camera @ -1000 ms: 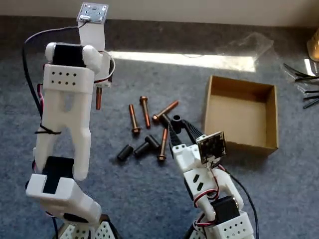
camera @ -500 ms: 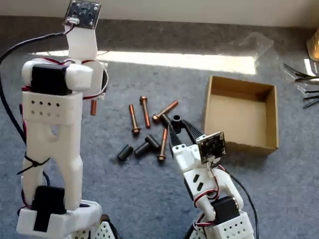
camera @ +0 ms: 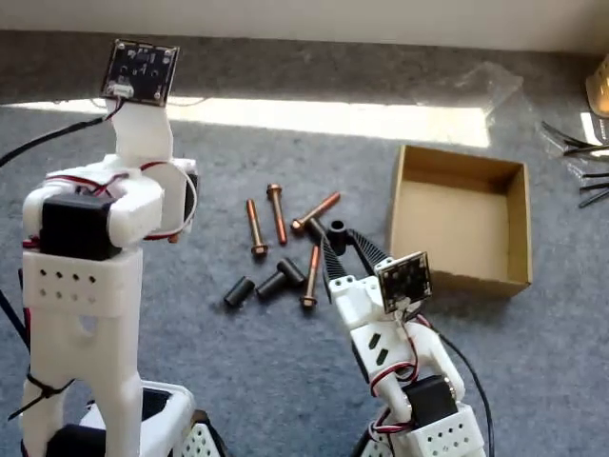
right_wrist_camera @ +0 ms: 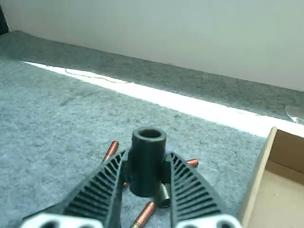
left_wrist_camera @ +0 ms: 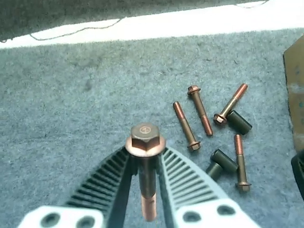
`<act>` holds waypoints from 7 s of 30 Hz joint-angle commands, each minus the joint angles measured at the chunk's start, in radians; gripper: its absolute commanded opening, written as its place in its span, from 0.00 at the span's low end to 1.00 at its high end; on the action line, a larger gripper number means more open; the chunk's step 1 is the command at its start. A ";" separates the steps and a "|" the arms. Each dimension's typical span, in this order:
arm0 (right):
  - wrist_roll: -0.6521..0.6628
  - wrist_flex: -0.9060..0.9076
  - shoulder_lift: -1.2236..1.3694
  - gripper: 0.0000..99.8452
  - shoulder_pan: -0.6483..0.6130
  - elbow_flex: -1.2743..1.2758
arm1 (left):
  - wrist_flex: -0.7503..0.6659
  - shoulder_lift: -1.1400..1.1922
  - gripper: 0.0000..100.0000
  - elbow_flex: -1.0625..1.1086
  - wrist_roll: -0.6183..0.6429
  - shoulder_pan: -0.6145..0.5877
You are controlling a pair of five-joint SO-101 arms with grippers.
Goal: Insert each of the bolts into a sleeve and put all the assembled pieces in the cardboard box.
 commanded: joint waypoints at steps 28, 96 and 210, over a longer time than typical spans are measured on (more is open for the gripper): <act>-0.003 -0.001 -0.010 0.01 -0.008 0.143 | -0.390 -0.367 0.01 0.509 -0.008 0.016; -0.003 -0.058 -0.013 0.01 -0.156 0.145 | -1.079 -0.679 0.01 0.837 -0.002 0.260; 0.153 -0.067 -0.012 0.01 -0.311 0.147 | -0.982 -1.244 0.01 1.170 -0.068 0.533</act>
